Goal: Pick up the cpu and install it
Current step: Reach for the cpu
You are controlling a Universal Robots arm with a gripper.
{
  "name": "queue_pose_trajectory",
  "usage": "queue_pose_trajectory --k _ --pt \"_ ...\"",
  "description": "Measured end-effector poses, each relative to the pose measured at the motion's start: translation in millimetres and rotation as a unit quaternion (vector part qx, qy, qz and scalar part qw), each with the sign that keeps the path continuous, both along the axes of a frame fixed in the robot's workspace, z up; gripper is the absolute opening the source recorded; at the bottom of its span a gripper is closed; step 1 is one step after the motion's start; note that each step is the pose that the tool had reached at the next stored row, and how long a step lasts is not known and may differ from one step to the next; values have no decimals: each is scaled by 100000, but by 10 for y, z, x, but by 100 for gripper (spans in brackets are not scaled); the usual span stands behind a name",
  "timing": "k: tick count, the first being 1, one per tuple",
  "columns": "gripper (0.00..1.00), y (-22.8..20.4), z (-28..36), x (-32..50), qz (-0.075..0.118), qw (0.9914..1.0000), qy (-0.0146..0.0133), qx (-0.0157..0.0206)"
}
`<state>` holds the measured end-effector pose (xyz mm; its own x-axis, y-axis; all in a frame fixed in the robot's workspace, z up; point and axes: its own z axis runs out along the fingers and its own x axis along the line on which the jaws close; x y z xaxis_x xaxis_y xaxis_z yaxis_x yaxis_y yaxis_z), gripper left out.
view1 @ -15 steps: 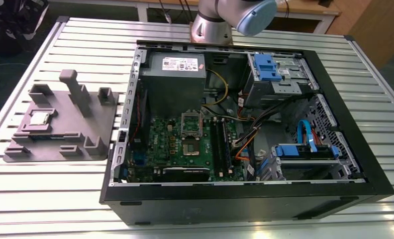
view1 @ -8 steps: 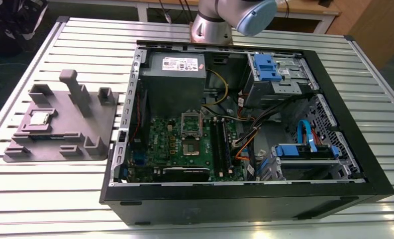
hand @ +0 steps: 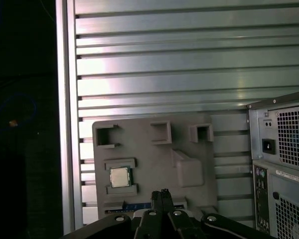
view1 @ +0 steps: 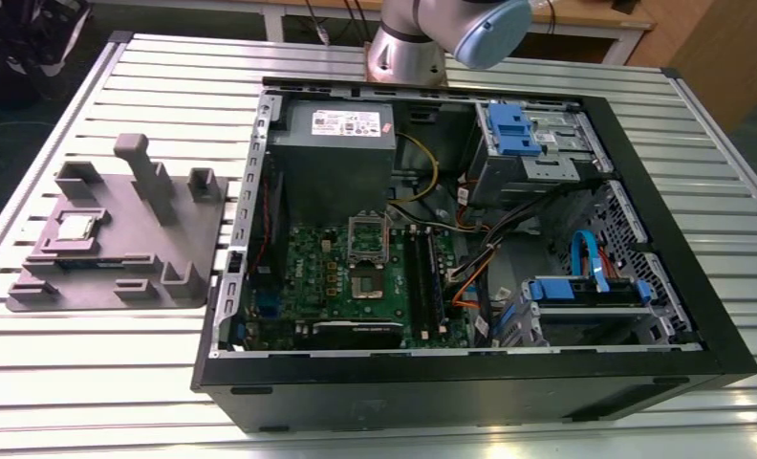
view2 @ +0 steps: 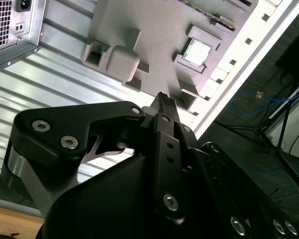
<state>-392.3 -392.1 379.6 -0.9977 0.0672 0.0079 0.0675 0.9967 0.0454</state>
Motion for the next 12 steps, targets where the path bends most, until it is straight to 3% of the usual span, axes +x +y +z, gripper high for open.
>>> queue_pose_trajectory --k 12 --pt "11 0 0 -50 3 100000 -3 4"
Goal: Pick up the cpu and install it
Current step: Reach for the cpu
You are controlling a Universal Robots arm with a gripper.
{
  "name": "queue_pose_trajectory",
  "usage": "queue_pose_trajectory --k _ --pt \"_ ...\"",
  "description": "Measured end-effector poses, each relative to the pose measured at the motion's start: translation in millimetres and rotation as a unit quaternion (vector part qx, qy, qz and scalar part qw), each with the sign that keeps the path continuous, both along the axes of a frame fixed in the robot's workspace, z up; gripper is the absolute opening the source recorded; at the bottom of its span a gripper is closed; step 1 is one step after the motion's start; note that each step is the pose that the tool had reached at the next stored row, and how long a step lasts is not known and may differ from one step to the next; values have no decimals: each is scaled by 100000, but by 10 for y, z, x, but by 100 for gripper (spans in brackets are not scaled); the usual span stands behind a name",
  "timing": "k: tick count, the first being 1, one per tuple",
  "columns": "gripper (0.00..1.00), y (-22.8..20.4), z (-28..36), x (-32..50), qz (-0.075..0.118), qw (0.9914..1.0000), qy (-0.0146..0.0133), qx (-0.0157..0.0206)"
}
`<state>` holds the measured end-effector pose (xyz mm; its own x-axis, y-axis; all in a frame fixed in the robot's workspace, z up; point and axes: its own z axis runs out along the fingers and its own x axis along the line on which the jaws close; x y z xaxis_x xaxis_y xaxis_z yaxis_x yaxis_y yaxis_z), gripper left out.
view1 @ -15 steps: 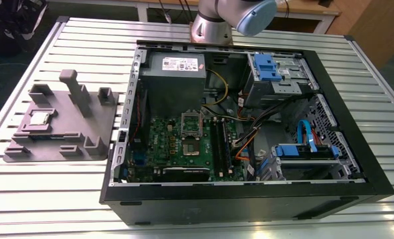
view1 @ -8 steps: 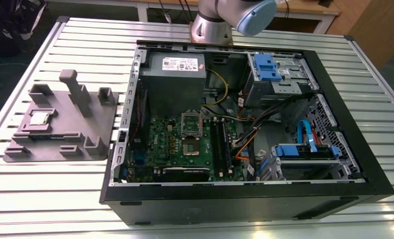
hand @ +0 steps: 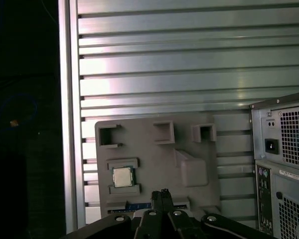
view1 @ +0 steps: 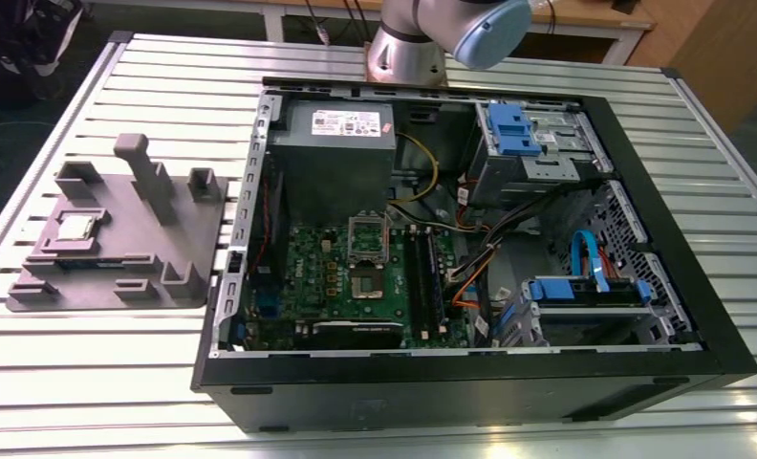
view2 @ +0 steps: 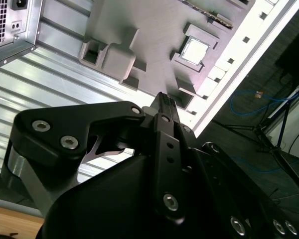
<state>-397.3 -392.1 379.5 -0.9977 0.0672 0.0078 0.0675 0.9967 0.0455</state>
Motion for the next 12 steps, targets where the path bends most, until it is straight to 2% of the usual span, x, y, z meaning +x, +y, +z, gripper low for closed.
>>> queue_pose_trajectory --k 12 --pt "11 0 0 -49 0 100000 2 -1"
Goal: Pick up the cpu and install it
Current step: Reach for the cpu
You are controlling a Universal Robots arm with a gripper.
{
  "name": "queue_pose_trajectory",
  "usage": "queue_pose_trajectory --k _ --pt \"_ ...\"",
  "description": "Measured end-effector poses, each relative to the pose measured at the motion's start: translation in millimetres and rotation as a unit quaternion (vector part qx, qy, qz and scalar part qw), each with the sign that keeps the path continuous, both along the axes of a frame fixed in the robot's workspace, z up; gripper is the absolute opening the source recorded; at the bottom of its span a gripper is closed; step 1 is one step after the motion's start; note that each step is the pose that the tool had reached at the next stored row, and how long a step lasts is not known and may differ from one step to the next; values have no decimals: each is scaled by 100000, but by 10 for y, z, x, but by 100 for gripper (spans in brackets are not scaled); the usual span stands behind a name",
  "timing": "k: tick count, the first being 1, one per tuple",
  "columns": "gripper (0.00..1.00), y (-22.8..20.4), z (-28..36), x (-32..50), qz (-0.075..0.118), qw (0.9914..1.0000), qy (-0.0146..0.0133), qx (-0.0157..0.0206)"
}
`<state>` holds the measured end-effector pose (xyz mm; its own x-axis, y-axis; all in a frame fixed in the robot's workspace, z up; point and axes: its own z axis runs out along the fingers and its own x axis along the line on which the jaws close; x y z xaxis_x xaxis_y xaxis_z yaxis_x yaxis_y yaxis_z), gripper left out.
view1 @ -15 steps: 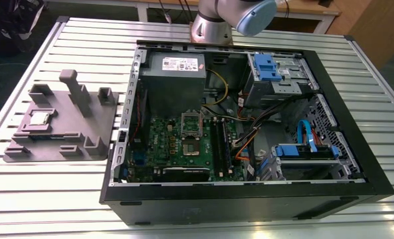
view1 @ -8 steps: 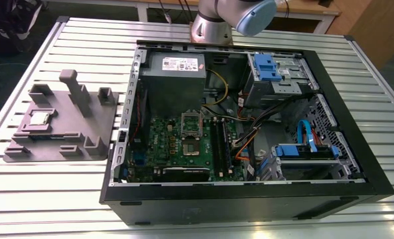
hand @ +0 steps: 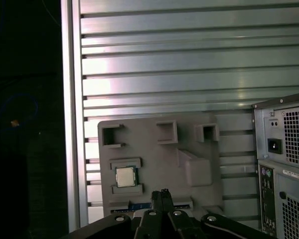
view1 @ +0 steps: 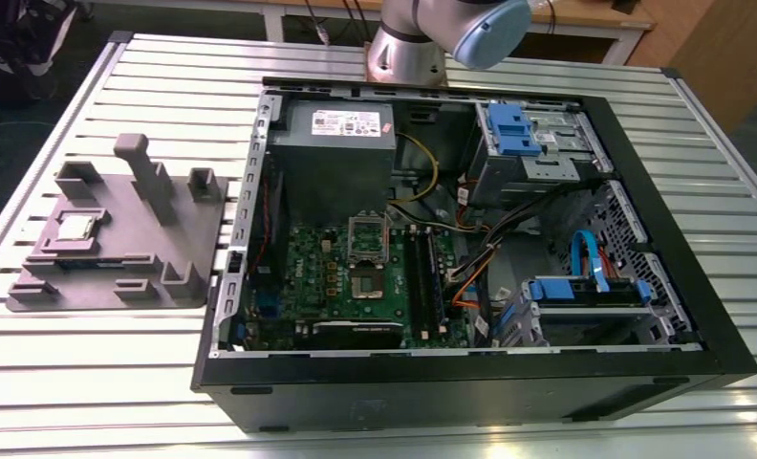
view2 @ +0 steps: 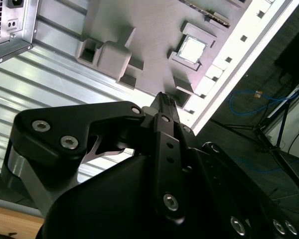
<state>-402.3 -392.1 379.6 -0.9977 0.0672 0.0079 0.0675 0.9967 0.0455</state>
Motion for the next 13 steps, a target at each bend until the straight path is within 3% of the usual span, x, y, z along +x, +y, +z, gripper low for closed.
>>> queue_pose_trajectory --k 13 --pt "11 0 -1 -35 0 100000 -3 1"
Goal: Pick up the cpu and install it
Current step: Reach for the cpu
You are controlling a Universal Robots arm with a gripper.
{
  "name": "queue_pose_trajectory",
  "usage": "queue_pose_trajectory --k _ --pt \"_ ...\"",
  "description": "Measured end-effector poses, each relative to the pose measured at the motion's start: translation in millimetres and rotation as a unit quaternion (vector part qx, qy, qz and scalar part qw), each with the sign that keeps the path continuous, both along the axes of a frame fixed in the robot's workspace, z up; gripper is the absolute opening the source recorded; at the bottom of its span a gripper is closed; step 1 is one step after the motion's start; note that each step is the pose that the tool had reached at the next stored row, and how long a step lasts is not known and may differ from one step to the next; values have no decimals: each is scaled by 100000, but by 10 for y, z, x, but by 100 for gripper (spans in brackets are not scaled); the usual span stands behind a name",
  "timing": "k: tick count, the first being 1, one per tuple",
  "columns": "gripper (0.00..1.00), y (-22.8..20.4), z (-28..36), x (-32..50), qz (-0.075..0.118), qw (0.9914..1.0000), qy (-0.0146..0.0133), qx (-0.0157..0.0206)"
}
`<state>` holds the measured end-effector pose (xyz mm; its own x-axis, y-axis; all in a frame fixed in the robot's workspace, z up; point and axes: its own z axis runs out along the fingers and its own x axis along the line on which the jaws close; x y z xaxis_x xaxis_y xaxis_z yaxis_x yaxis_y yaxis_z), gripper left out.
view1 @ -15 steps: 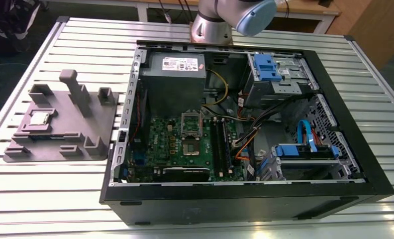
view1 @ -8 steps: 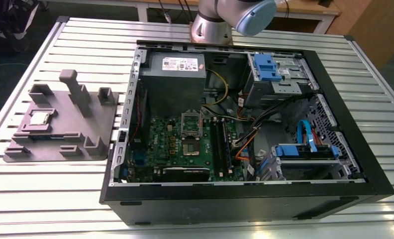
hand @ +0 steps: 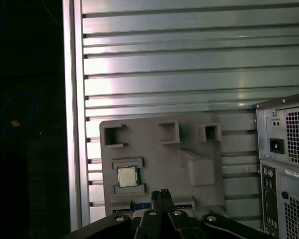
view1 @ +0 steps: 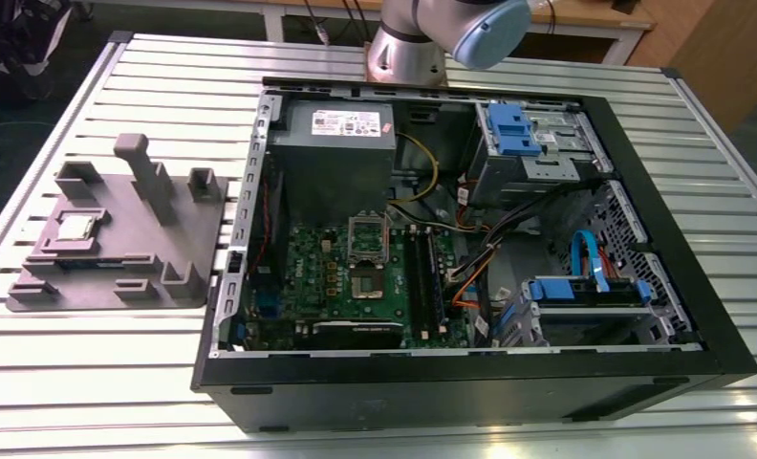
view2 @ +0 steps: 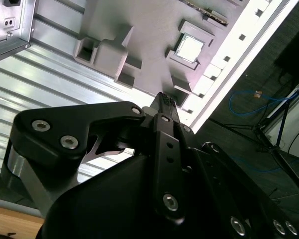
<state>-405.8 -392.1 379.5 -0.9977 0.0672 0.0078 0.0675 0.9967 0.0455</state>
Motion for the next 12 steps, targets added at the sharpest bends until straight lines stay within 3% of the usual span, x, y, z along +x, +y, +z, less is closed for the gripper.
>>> queue_pose_trajectory --k 12 --pt "11 0 -2 -38 0 100000 0 -1"
